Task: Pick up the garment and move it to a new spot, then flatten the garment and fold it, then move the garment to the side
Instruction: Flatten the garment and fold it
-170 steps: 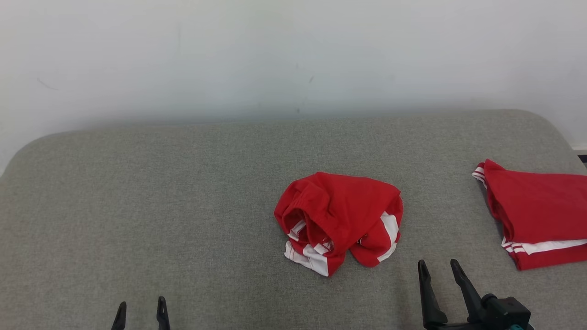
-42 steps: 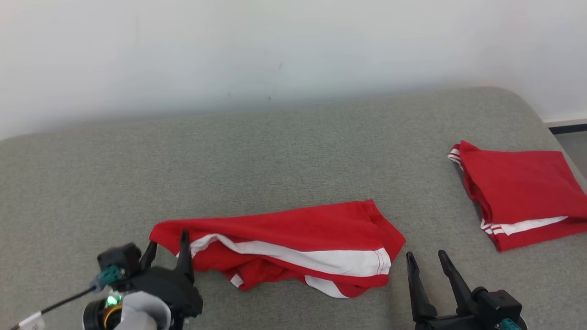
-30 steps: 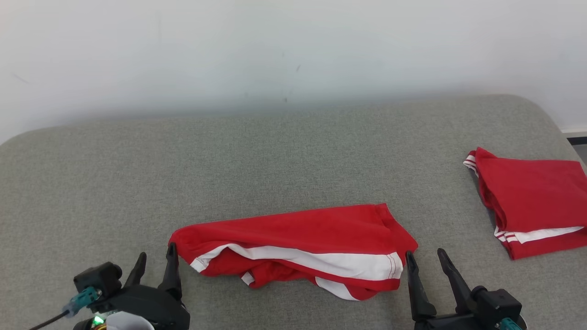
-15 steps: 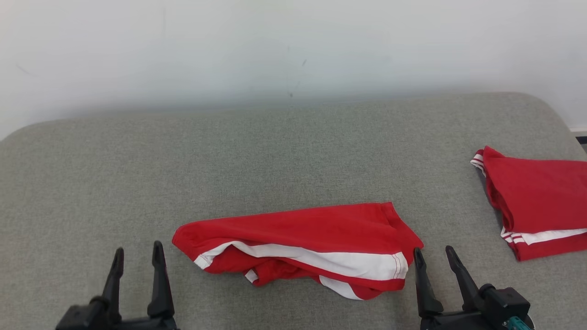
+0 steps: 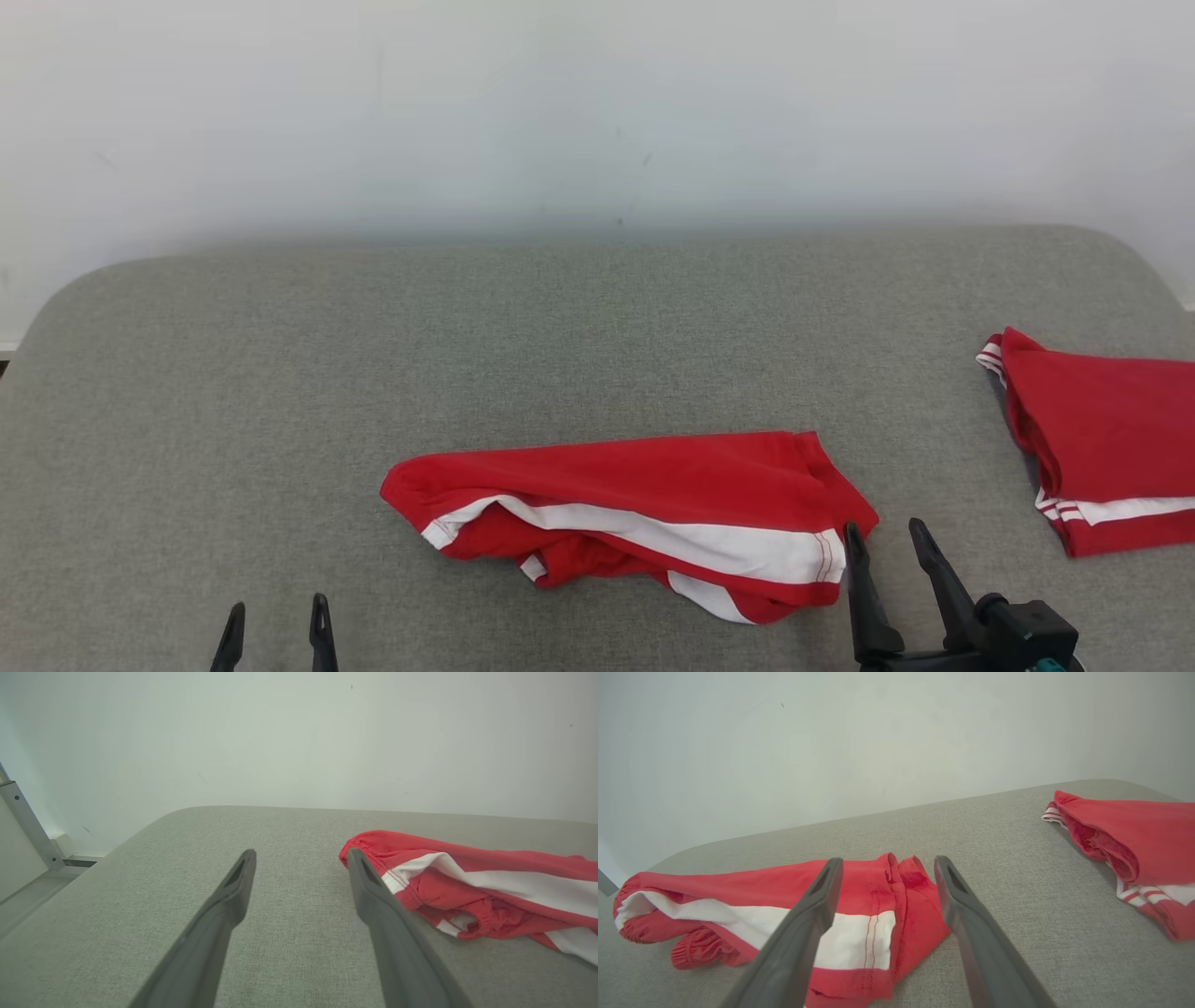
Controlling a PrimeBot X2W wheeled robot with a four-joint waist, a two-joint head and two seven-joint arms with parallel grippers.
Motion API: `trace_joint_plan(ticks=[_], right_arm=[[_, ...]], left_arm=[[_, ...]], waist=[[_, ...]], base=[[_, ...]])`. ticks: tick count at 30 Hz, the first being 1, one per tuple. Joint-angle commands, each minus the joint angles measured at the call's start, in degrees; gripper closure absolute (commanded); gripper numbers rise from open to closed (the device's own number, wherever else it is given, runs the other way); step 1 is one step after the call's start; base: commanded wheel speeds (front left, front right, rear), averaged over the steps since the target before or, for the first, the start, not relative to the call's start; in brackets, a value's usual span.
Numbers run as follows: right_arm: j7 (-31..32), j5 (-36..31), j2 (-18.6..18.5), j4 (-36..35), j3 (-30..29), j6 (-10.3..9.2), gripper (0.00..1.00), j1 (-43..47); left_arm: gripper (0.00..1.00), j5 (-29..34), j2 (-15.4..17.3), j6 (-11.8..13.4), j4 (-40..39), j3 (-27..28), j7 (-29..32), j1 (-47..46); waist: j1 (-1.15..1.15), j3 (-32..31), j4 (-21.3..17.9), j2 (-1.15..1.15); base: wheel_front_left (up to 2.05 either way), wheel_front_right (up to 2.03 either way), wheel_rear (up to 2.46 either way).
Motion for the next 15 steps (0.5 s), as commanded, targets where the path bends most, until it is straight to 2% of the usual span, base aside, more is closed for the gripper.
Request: trace_joint_plan(ticks=[1,7,15], right_arm=[[0.0,-0.1,0.2,0.1,0.1,-0.14,0.00,0.6],[0.0,0.0,0.2,0.9,0.4,-0.15,0.00,0.9],[0.0,0.2,0.2,1.0,0.3,-0.15,0.00,1.1]], left_arm=[[0.00,0.7,-0.2,-0.4,0.3,0.4,-0.1,0.8],[0.00,2.5,-1.0,-2.3,2.6,1.9,-0.1,1.2],[0.00,3.9,-1.7,-3.4,3.2,2.8,-0.1,0.8]], waist=[[0.01,-0.3,0.3,0.00],[0.01,-0.7,0.7,0.00],[0.01,-0.4,0.3,0.00]], base=[[0.00,0.00,0.00],[0.00,0.00,0.00],[0.00,0.00,0.00]])
